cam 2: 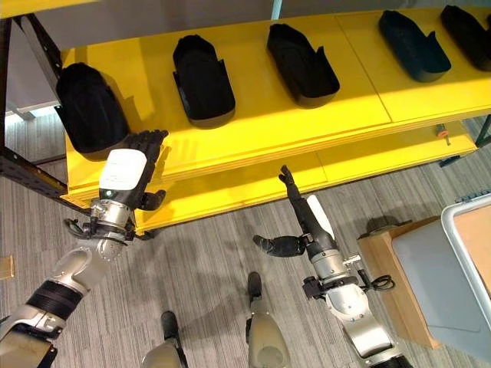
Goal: Move parts from the plastic box to the shelf.
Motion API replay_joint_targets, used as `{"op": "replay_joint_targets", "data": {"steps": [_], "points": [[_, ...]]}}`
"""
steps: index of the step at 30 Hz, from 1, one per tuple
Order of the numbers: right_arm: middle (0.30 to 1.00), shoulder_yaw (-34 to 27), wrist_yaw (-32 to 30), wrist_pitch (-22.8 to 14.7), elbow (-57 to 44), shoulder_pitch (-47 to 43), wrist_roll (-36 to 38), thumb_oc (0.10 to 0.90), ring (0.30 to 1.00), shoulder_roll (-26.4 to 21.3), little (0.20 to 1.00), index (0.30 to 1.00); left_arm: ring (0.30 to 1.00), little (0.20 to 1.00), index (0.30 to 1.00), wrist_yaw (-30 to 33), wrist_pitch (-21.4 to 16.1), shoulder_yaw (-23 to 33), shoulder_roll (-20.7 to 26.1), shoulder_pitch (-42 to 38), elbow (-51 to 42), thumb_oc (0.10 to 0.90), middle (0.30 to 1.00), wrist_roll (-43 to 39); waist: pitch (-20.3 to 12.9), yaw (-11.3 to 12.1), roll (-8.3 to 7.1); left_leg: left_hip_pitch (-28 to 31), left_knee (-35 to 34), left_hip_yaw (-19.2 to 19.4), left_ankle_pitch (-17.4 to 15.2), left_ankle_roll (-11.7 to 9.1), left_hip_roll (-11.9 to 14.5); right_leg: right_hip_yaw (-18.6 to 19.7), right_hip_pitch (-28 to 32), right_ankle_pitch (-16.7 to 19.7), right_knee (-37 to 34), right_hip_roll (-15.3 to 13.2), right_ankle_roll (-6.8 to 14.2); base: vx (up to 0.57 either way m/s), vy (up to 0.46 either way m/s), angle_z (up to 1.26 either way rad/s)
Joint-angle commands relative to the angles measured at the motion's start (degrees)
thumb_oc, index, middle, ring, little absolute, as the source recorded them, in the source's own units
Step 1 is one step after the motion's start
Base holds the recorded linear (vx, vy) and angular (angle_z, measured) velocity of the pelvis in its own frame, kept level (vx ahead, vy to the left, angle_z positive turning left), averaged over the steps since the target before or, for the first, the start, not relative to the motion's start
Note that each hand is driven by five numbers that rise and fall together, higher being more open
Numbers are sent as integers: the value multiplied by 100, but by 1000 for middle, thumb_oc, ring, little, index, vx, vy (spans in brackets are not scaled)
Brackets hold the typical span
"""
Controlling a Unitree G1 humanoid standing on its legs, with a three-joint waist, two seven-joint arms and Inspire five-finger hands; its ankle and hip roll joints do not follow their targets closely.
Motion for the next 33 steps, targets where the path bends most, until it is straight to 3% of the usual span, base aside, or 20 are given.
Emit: {"op": "replay_joint_targets", "data": {"steps": [1, 24, 33], "points": [[1000, -331, -117, -517, -382, -204, -69, 900, 1000, -88, 1000, 1000, 1000, 1000, 1000, 240, -166, 430, 217, -332, -135, 900, 1000, 154, -499, -50, -29, -274, 686, -238, -314, 17, 225, 99, 150, -895, 899, -677, 431, 0, 0, 0], [1000, -278, -111, -506, -383, -206, -104, 900, 1000, -121, 1000, 1000, 1000, 1000, 1000, 341, 83, 357, 136, -732, 840, 900, 1000, -65, -493, -83, -41, -340, 726, -261, -292, 11, 222, 96, 118, -883, 913, -664, 428, 0, 0, -1], [1000, -211, -92, -543, -420, -179, -81, 900, 1000, -181, 1000, 1000, 1000, 1000, 1000, 346, 188, 92, 124, -1158, 1893, 900, 1000, -327, -493, -123, -54, -366, 760, -261, -280, 9, 218, 118, 81, -889, 950, -653, 439, 0, 0, 0]]}}
